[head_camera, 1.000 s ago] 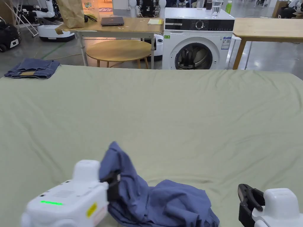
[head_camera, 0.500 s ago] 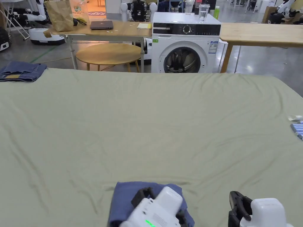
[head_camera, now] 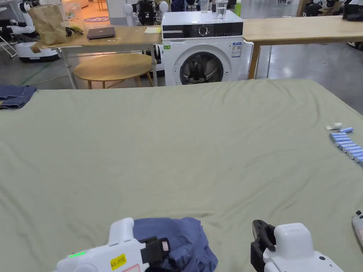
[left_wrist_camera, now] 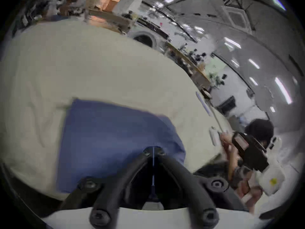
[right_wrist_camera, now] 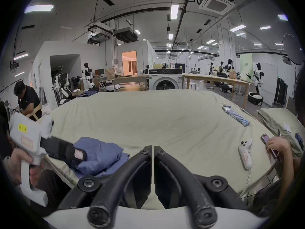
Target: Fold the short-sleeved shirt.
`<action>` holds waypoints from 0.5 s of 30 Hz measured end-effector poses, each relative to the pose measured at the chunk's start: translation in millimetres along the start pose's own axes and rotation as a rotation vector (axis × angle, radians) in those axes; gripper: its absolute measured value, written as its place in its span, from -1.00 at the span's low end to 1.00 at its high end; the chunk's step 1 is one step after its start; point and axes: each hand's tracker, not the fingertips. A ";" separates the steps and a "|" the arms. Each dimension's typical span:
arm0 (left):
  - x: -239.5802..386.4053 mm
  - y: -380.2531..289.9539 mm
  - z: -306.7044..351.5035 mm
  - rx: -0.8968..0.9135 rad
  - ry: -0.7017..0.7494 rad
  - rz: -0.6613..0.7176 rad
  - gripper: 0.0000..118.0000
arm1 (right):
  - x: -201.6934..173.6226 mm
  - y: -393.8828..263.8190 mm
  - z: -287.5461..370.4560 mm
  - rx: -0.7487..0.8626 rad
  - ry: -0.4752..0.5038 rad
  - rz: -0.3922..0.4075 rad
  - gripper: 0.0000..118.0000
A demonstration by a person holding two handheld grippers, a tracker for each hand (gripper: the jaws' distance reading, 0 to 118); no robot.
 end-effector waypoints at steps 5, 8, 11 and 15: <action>21.9 -22.8 -46.3 -0.054 0.008 -0.039 -1.00 | 2.9 -1.2 -2.8 -0.028 -0.001 0.000 -0.97; 20.2 -24.2 -55.3 -0.074 -0.010 -0.009 -1.00 | 3.8 0.4 -5.7 -0.058 0.000 0.000 -0.97; 17.0 -21.6 -34.6 -0.039 -0.030 0.018 -1.00 | -2.7 4.6 -12.7 -0.087 0.032 -0.003 -0.97; 11.0 -13.3 17.8 0.070 -0.058 -0.030 -1.00 | -32.3 6.3 -37.1 -0.133 0.169 -0.002 -0.97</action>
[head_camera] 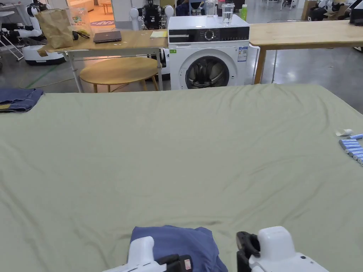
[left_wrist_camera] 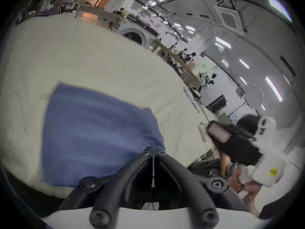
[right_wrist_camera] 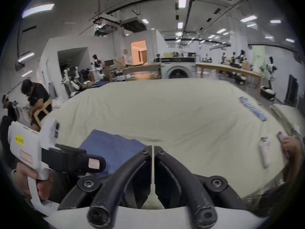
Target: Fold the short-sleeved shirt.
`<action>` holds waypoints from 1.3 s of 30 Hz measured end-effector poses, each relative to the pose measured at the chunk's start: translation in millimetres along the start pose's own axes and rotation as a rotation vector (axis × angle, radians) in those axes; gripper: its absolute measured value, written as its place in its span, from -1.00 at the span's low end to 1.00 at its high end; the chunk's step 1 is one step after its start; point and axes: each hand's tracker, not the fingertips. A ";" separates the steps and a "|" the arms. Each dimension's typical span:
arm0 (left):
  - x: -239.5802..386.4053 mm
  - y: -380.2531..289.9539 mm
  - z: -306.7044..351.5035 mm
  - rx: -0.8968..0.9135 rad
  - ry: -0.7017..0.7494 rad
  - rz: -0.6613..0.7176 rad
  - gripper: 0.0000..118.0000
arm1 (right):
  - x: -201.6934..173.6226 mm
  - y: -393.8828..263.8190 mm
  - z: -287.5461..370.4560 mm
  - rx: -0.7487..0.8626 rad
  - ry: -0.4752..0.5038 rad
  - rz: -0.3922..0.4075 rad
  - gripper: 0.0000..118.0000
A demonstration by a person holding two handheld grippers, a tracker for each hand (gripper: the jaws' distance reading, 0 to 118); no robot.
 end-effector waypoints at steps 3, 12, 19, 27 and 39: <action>-18.7 9.5 39.4 0.071 -0.034 0.032 0.00 | -11.6 -2.5 -30.0 -0.068 0.158 -0.090 -0.97; -111.4 3.1 58.2 0.086 -0.064 0.306 1.00 | -5.9 -36.0 -93.2 -0.296 0.106 -0.093 -0.97; -131.9 -8.1 -17.0 -0.019 -0.309 0.417 1.00 | -10.8 -31.6 -82.0 -0.267 0.105 -0.115 -0.97; -133.0 11.3 -14.4 -0.020 -0.207 0.441 -0.44 | -29.4 -15.5 -62.8 -0.192 0.108 -0.081 -0.97; -260.8 128.8 202.2 0.044 0.179 0.198 -0.44 | -71.1 12.7 -57.6 -0.120 0.174 -0.039 -0.97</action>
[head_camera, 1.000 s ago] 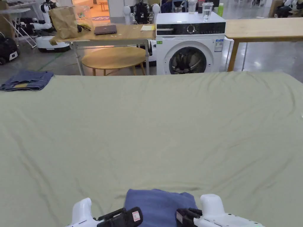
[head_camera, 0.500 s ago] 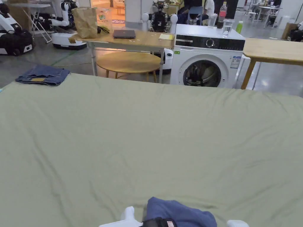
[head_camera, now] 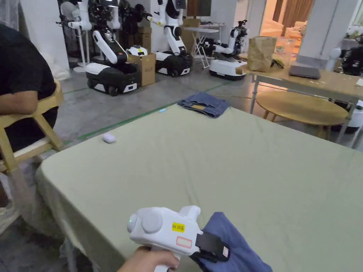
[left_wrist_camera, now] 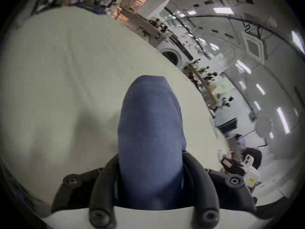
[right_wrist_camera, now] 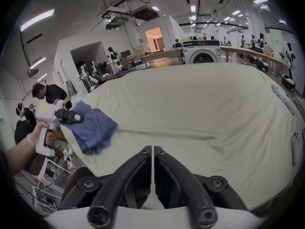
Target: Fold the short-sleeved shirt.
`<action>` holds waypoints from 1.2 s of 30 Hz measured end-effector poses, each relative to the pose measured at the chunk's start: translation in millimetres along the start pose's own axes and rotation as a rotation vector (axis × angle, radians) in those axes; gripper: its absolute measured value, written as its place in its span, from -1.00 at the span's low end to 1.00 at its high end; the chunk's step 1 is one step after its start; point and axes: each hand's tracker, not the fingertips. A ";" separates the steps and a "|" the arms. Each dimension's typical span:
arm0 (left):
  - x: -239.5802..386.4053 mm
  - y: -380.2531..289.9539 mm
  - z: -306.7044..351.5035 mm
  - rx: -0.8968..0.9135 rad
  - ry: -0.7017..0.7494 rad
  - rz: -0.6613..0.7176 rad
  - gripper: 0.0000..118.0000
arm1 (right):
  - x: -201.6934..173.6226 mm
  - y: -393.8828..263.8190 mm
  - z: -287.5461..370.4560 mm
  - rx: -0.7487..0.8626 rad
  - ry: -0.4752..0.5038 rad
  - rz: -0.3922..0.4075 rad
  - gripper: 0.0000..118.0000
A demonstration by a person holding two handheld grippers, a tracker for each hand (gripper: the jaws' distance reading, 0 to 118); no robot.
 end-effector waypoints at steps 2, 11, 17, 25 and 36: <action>-29.5 33.0 26.5 0.010 0.057 -0.002 -0.44 | -3.3 -1.7 -4.6 -0.014 0.006 0.008 -0.97; -101.7 75.4 53.7 -0.011 0.106 0.027 -0.17 | -9.3 -5.7 -12.1 -0.035 -0.012 -0.005 -0.97; -123.8 72.0 79.2 0.086 0.171 0.110 0.84 | -10.4 -5.2 -7.8 -0.035 -0.023 -0.003 -0.97; -128.0 68.7 147.6 0.296 0.308 0.160 0.66 | -7.4 -8.6 -2.7 -0.024 -0.005 -0.011 -0.97; -8.8 60.2 114.8 0.277 0.508 -0.008 -1.00 | 10.1 26.7 10.2 0.065 -0.079 0.043 -0.97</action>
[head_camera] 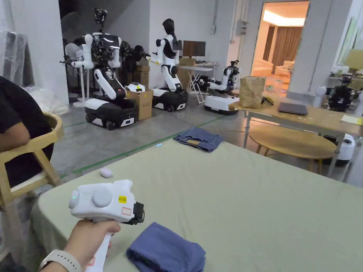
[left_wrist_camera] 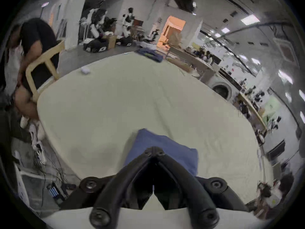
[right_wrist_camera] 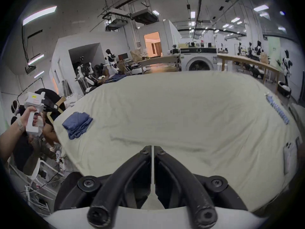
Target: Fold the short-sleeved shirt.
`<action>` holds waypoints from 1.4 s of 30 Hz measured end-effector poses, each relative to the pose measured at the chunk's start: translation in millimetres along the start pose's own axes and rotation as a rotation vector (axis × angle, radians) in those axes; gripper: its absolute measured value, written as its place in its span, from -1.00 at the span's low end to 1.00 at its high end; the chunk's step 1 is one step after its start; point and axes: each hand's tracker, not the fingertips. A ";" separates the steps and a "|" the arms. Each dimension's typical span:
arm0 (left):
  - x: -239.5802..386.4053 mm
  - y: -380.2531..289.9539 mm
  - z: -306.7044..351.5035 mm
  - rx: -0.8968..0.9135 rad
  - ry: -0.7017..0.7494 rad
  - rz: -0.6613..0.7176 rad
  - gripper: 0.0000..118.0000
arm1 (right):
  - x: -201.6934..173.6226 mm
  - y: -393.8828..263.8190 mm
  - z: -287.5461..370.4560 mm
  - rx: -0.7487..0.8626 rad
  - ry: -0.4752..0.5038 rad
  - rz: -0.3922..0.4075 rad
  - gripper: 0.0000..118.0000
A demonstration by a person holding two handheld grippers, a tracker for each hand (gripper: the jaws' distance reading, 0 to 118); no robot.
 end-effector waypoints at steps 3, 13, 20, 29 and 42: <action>75.9 -6.1 3.0 0.069 0.019 -0.161 -1.00 | 11.9 36.9 -2.4 0.053 -0.072 0.041 -0.97; 306.0 -40.2 65.8 0.565 -0.128 -0.509 -1.00 | 35.9 151.2 30.4 0.381 -0.267 0.119 -0.97; 382.4 -25.0 96.1 0.684 -0.190 -0.557 -1.00 | 36.1 197.9 68.2 0.484 -0.322 0.129 -0.97; 402.9 -31.4 100.5 0.628 -0.231 -0.537 -0.93 | 34.1 201.4 84.0 0.530 -0.299 0.094 -0.97; 399.5 -51.4 101.6 0.588 -0.294 -0.532 0.79 | 34.9 192.4 84.8 0.519 -0.272 0.086 0.79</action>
